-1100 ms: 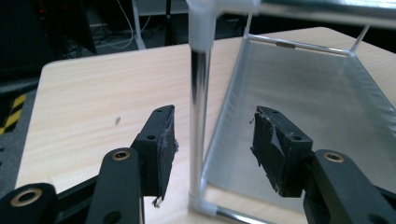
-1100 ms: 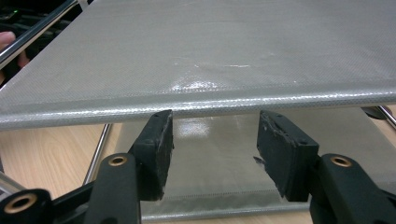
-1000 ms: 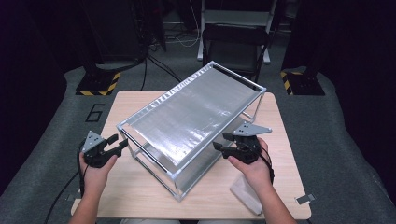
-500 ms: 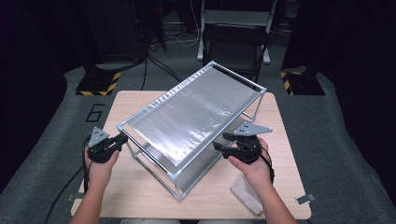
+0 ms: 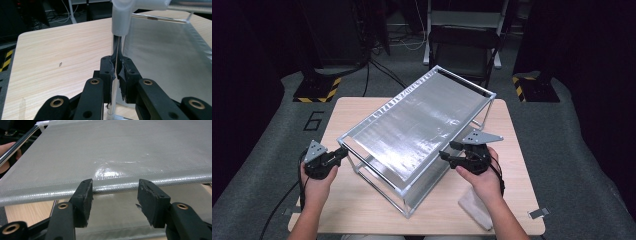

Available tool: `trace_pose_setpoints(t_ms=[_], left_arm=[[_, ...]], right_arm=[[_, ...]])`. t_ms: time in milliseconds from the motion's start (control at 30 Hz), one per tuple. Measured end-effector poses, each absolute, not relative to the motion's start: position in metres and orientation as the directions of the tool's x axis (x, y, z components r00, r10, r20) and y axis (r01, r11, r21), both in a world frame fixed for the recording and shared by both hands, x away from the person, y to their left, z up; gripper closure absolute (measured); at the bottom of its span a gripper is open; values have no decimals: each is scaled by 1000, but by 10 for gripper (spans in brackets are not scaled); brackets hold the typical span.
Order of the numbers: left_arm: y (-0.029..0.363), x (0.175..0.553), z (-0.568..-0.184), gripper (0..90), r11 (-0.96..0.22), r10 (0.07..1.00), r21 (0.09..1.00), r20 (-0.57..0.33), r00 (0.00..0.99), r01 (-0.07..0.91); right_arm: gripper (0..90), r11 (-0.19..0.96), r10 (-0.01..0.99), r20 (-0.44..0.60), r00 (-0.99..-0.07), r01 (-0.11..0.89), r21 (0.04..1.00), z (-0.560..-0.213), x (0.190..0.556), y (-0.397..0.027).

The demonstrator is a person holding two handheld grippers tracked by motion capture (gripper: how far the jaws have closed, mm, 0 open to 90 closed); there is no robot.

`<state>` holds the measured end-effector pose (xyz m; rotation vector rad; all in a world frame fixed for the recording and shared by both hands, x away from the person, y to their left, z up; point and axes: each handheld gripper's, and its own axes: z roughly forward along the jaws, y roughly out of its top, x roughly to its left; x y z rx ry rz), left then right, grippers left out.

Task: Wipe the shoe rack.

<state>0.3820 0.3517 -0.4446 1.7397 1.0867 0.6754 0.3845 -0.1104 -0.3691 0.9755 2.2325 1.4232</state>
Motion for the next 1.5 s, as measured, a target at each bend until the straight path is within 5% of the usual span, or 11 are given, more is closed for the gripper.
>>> trace_pose_setpoints(t_ms=[833,1500], left_arm=[[350,310,-450,810,-186,857,928,-7,515,322],[324,291,-452,811,-207,804,933,-10,594,295]], right_arm=[[475,252,710,99,-697,383,889,-365,388,-111],[384,247,742,103,-662,413,876,-368,389,-108]])
